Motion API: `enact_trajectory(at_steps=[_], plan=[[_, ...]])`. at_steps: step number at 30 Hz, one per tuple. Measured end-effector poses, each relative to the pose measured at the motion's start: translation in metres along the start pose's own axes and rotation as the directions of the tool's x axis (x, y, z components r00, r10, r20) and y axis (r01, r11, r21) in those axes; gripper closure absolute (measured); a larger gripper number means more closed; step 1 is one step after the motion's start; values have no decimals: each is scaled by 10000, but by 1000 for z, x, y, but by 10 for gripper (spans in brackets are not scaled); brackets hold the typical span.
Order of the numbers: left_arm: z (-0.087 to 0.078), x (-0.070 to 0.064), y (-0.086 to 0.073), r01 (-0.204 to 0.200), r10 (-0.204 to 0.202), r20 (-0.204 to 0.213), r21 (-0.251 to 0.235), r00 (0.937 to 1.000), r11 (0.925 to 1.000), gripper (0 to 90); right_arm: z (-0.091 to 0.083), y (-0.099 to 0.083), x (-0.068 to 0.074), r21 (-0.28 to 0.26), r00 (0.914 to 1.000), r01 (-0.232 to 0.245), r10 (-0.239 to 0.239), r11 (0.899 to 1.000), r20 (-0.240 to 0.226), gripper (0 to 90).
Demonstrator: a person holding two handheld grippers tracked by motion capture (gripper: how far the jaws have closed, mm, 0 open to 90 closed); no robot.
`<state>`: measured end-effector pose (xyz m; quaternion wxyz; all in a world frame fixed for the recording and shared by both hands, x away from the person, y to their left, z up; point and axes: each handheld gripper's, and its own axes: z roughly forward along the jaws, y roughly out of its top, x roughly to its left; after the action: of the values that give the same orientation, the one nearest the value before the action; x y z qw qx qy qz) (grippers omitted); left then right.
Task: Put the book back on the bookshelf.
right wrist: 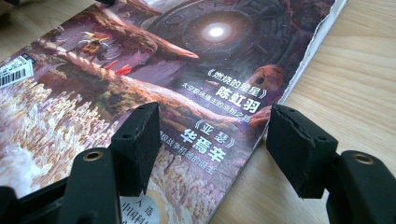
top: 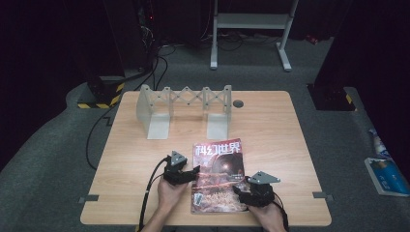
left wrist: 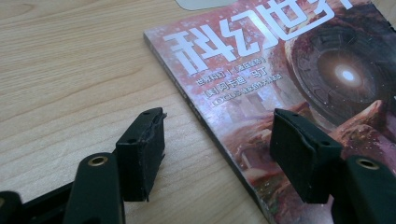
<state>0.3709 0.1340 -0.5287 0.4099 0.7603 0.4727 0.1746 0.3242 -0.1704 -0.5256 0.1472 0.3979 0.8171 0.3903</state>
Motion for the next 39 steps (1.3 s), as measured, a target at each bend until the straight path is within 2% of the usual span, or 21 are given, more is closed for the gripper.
enact_trajectory(at_steps=[4,6,11,12,15,19,20,21,24,28,31,32,33,34,39], plan=[[0,-2,-1,-137,136,-247,-16,9996,9999,353,4,3,3,-49,10000,21,-21,10000,-86,352],[0,-2,-1,-114,114,-271,-7,9996,9999,349,5,2,3,-41,9998,-108,107,9999,-154,351],[1,0,-2,43,-43,-161,-32,9999,10000,343,4,4,0,106,9997,-50,53,9999,-243,363],[1,-1,-2,4,-6,-200,-64,9998,10000,343,2,7,-3,263,9994,-201,208,9995,-268,415],[1,-1,-2,-54,53,-186,-83,9998,10000,343,-1,11,-7,249,9983,-405,415,9989,-400,413],[1,0,-2,-102,100,-184,-98,9998,9999,342,-2,20,-12,214,9983,-500,506,9985,-282,414],[1,-1,-2,-82,80,-169,-105,9998,9999,342,0,27,-17,281,9987,-500,502,9984,-78,428],[1,-1,-3,-68,66,-170,-115,9998,9999,342,0,27,-17,281,9987,-500,502,9984,-78,428],[1,-1,-3,-71,69,-174,-131,9998,9999,342,9,41,-28,699,9972,-739,728,9948,169,464],[1,0,-3,-134,132,-174,-143,9998,9998,342,16,51,-34,901,9961,-840,812,9924,341,465],[2,-1,-3,-91,88,-156,-162,9998,9998,341,27,62,-40,1264,9951,-933,881,9876,457,459],[2,-2,-3,-58,54,-160,-193,9999,9998,341,33,70,-44,1560,9929,-1146,1079,9811,509,436],[2,-2,-3,-58,54,-160,-193,9999,9998,340,33,70,-44,1560,9929,-1146,1079,9811,509,436],[3,-2,-3,-96,93,-155,-223,9998,9997,340,38,78,-47,1798,9911,-1274,1180,9754,620,415],[3,-2,-3,-128,126,-123,-230,9998,9997,340,46,92,-54,2134,9881,-1496,1380,9655,681,388]])
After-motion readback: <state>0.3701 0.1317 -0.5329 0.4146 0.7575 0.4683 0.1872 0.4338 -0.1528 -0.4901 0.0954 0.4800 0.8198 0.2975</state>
